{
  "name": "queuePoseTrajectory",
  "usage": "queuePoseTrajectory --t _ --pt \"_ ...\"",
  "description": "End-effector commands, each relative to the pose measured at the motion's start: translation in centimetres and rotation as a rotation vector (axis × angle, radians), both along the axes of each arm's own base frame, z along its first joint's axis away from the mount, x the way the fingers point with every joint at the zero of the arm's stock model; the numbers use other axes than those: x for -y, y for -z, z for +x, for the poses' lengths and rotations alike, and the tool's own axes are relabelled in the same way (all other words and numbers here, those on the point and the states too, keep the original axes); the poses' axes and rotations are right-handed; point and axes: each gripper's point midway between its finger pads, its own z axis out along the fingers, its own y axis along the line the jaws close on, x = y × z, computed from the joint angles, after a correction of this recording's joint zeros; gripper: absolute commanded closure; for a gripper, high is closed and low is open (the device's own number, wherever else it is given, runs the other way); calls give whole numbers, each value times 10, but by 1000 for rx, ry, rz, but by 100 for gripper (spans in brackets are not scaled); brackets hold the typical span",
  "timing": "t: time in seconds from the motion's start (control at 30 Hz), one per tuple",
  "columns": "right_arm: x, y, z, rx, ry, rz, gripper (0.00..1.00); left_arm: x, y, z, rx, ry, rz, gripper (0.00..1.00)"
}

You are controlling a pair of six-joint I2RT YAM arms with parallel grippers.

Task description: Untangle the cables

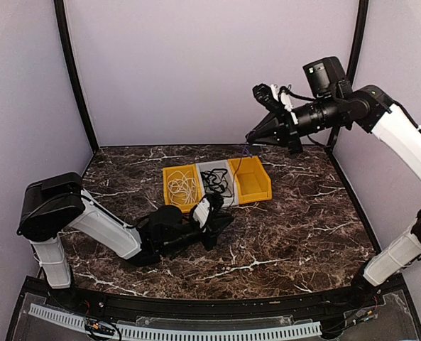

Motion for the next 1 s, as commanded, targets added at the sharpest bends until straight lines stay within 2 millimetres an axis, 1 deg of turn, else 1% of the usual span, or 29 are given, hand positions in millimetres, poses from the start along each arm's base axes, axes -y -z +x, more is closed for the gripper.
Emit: queuePoseTrajectory --t 0.0,0.07,0.1,0.13,0.2,0.3,0.37,0.4,0.47,0.5,0.53,0.57,0.6,0.63,0.67,0.7,0.73,0.77,0.8,0.83,0.87,0.9,0.93,0.97 --pt "24 -73 -5 33 -27 192 100 5 9 -2 -35 20 17 91" --pt "34 -97 0 74 -7 240 100 5 19 -1 -45 15 52 91" --pt "40 -108 3 93 5 262 100 5 28 0 -54 13 78 90" --pt "44 -121 4 112 12 284 100 5 29 1 -54 11 86 90" --pt "53 -145 4 140 18 332 100 7 44 1 -68 13 119 89" --pt "65 -179 0 181 22 400 100 9 58 1 -84 14 148 88" --pt "71 -190 12 209 84 423 100 11 60 1 -93 18 148 87" --pt "72 -190 21 213 124 425 100 11 58 0 -98 24 139 87" --pt "74 -183 46 217 212 418 100 11 48 -2 -94 33 117 83" --pt "76 -174 58 200 249 408 100 10 45 -3 -107 33 106 79" --pt "78 -169 68 199 276 415 100 9 34 -4 -116 31 75 77" --pt "81 -159 77 184 301 411 100 7 31 -4 -132 26 63 71" --pt "83 -149 87 171 324 406 100 5 18 -4 -130 18 32 66" --pt "85 -138 97 152 349 396 100 3 14 -6 -144 18 18 60" --pt "88 -129 106 138 371 389 100 2 1 -9 -141 30 -10 56" --pt "89 -118 114 123 390 382 100 1 -2 -11 -155 36 -17 55" --pt "91 -107 122 110 408 373 100 -1 -14 -13 -154 44 -36 53" --pt "92 -97 129 102 426 365 100 -2 -15 -15 -170 44 -31 52" --pt "93 -80 137 78 445 347 100 -5 -28 -16 -168 41 -53 51" --pt "93 -68 143 64 458 337 100 -8 -27 -18 -191 34 -49 50" --pt "94 -57 148 53 469 330 100 -12 -38 -17 -190 23 -72 49" --pt "93 -44 153 33 480 317 100 -16 -36 -18 -216 12 -73 49" --pt "93 -33 158 17 493 305 100 -21 -47 -17 -214 -3 -98 49" --pt "93 -22 163 0 505 292 100 -26 -51 -18 -228 -11 -114 48"
